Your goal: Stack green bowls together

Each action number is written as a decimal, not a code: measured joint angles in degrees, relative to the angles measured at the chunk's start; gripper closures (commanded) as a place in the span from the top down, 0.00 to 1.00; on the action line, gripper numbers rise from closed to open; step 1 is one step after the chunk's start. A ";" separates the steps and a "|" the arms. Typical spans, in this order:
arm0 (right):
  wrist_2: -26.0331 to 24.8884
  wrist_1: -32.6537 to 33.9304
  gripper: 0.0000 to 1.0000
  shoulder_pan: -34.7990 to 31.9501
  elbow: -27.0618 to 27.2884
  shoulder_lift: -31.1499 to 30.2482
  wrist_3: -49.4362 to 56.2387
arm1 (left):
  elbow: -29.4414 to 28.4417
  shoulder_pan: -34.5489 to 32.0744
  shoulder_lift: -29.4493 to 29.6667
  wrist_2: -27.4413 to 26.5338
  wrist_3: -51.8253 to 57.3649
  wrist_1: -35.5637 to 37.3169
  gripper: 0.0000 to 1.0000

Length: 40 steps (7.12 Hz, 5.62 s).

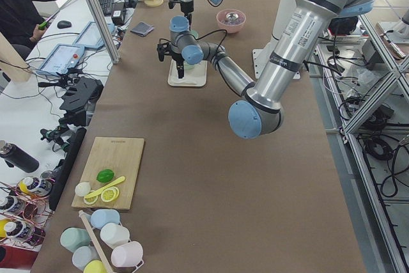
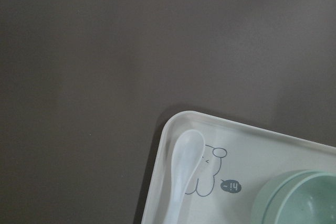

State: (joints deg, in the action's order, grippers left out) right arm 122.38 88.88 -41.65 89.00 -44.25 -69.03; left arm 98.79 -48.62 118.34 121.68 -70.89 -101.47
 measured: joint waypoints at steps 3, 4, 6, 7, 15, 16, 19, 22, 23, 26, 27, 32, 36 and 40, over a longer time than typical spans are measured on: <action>-2.01 -0.08 0.00 2.71 -6.04 4.48 -1.65 | -0.06 -0.21 -0.71 0.08 0.89 -0.04 0.98; -2.16 -0.10 0.00 2.89 -6.51 4.43 -1.55 | -0.13 -0.20 -0.73 0.06 0.91 -0.04 0.98; -2.25 -0.11 0.00 3.11 -6.93 4.09 -1.51 | -0.17 -0.19 -0.69 0.05 0.92 0.02 0.98; -2.42 -0.21 0.00 3.21 -7.12 3.98 -1.59 | -0.16 -0.18 -0.67 0.04 0.92 0.04 0.98; -2.94 -4.33 0.00 3.69 -10.33 4.12 -2.02 | -0.44 -0.11 -0.60 -0.03 0.93 0.05 0.98; -2.96 -4.33 0.00 3.87 -10.36 4.07 -2.00 | -0.44 -0.11 -0.60 -0.04 0.93 0.05 0.98; -3.02 -4.38 0.00 4.21 -10.53 3.94 -1.91 | -0.64 -0.07 -0.57 -0.12 0.93 0.05 0.98; -3.15 -5.50 0.00 4.24 -11.04 4.06 -2.19 | -0.70 -0.07 -0.57 -0.13 0.93 0.05 0.98; -3.34 -6.54 0.00 4.22 -11.76 4.08 -2.33 | -0.70 -0.07 -0.57 -0.13 0.93 0.05 0.98; -3.70 -7.89 0.99 4.21 -12.91 4.14 -2.41 | -0.77 0.00 -0.57 -0.21 0.93 0.07 0.98; -3.71 -8.26 1.00 4.21 -12.94 4.11 -2.44 | -0.88 0.01 -0.52 -0.22 0.93 0.09 0.98; 0.05 -8.78 1.00 0.39 -11.66 4.00 -2.55 | 0.00 -2.37 -0.68 0.27 1.07 0.40 0.98; 4.39 9.49 1.00 -9.17 3.57 -7.72 14.69 | 9.53 -15.91 -8.16 3.58 24.51 18.37 0.98; 5.37 14.40 1.00 -26.78 9.12 -28.19 50.31 | 2.95 -34.91 -18.21 6.13 54.91 21.90 0.98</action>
State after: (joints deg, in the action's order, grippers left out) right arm 127.75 103.28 -68.43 98.12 -72.44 -18.72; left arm 101.74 -83.54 100.13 127.81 -15.98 -79.58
